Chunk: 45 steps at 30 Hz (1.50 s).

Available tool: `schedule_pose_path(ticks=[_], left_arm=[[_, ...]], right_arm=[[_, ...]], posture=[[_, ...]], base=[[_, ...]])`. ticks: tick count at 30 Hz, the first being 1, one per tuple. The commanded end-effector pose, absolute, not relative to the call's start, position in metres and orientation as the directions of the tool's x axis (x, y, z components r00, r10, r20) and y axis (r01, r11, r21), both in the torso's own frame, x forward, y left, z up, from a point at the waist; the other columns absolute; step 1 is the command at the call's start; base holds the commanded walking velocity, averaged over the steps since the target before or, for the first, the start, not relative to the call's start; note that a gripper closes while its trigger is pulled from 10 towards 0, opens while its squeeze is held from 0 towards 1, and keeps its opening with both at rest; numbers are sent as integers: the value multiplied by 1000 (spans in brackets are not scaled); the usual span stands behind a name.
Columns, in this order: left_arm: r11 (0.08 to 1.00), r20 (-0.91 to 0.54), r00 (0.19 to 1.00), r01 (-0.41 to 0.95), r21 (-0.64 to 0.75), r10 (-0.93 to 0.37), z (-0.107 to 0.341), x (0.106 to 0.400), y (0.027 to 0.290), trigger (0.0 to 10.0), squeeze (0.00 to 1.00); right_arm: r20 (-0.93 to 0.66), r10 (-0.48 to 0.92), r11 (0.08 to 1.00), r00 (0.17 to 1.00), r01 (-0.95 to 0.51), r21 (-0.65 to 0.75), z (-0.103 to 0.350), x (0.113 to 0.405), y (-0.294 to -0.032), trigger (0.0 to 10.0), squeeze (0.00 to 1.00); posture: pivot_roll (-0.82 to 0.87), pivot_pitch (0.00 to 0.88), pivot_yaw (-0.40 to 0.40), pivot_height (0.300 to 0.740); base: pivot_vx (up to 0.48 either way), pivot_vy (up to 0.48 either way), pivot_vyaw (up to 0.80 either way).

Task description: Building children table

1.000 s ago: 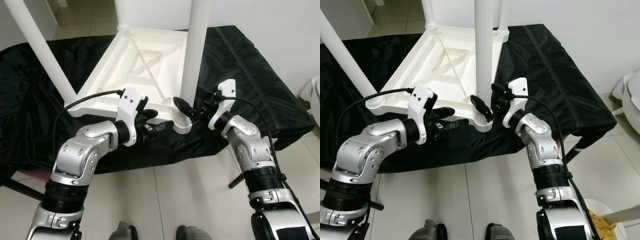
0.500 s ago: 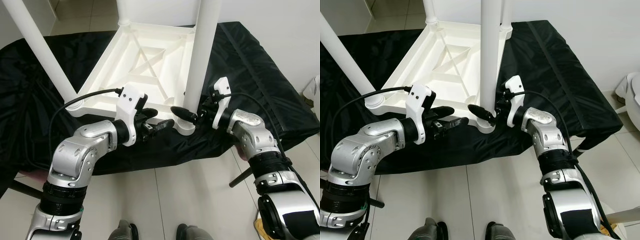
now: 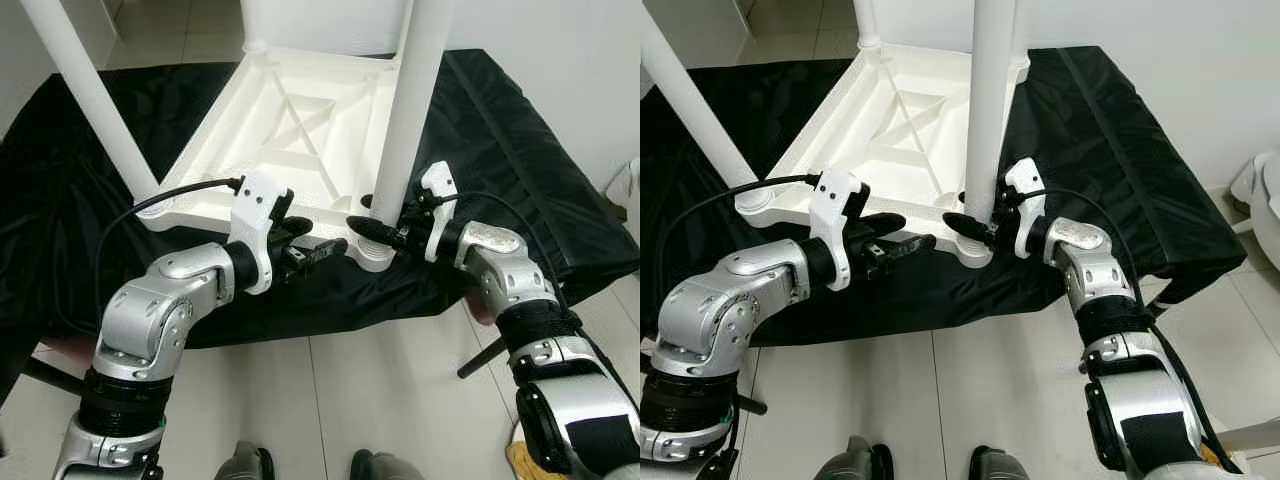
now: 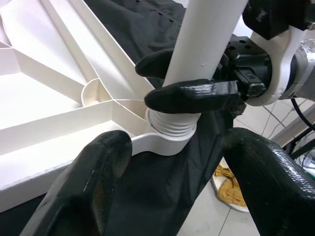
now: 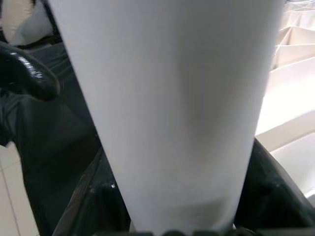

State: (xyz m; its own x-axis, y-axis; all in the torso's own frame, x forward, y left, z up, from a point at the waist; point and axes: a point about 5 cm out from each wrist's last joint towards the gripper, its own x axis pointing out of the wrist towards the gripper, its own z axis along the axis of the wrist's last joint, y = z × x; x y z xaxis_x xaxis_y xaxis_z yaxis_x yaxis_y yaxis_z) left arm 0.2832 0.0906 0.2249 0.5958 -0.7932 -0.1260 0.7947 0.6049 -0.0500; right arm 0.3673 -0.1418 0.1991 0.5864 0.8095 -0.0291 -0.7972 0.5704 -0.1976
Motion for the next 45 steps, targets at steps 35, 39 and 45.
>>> schedule_pose_path(ticks=[35,39,45], left_arm=[[619,-120,609,781,-85,-784,224,282,88,10000,0],[620,-119,609,780,-87,-784,223,282,88,10000,0],[625,-122,614,775,-95,-780,222,281,87,10000,0]], right_arm=[[44,141,983,989,-145,111,175,342,-107,10000,824],[79,206,971,975,-214,111,178,340,-108,10000,1000],[158,335,937,929,-346,46,190,339,-123,10000,1000]], posture=[[-56,117,25,740],[-56,123,23,740],[-57,126,20,740]], base=[[0,0,0],[0,0,0],[0,0,0]])
